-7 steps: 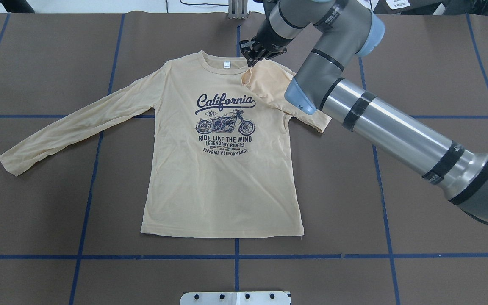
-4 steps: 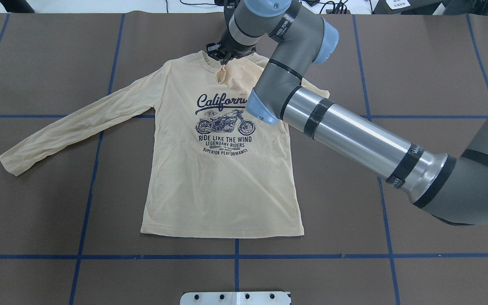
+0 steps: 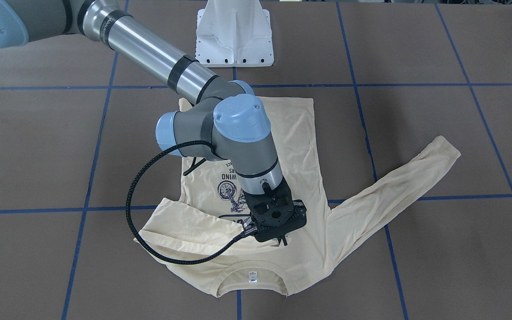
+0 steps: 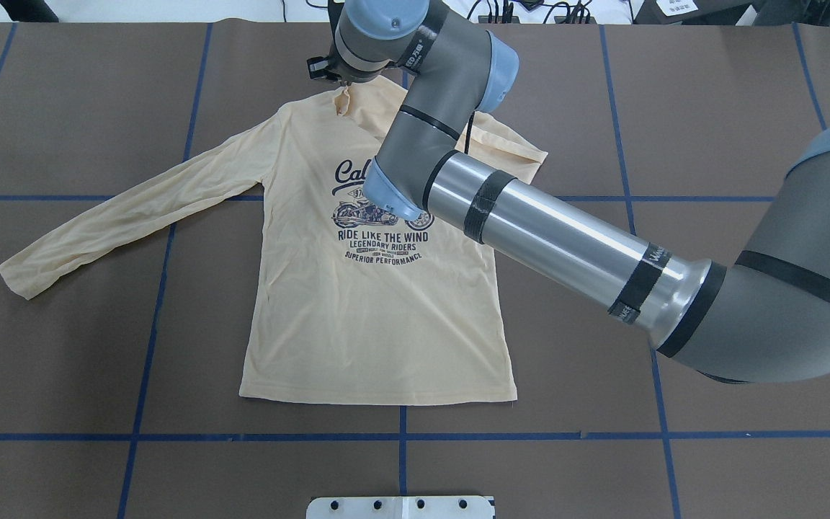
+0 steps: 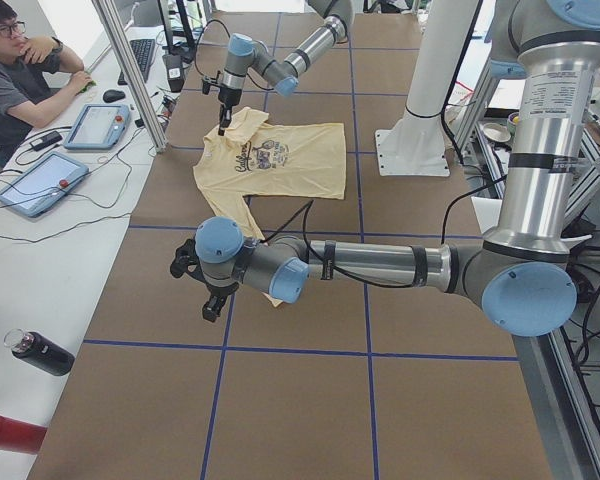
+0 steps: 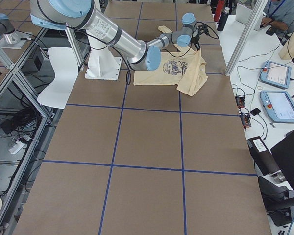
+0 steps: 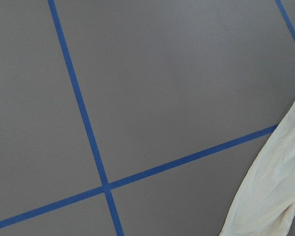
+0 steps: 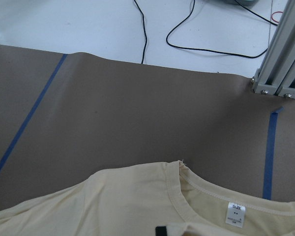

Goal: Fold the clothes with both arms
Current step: 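Lift the sleeve with the right gripper and carry it across the chest, then lay the sleeve cuff near the far shoulder with the right gripper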

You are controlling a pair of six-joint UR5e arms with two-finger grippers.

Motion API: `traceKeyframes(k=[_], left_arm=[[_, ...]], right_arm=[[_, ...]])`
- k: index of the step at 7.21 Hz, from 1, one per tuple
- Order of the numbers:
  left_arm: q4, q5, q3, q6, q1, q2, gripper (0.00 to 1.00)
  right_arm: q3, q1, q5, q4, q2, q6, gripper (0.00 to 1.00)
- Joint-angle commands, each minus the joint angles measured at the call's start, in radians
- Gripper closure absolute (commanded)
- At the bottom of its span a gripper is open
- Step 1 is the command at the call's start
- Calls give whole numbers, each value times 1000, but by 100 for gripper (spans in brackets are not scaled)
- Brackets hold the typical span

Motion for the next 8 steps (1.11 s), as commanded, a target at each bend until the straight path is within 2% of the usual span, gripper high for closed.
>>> traceKeyframes(k=[1,4,5,7,8], left_arm=[[-2,1,5,2,-2,0,0],[-4,2,16,3,-5,6,0],[-29,4,35,3,-6,6,0],[-65,4,71,-3,-6,5,0],[-65,4,69,-5,-9,5,0]], right_arm=[[-54,-40,-76,3,46,1,100],[-102,-91,-162,3,95,-1,100],[-111,-114,-222,3,111,-1,100],[-143,-126,-234,4,132,-2,100],[-198,-126,-245,29,157,-2,100]])
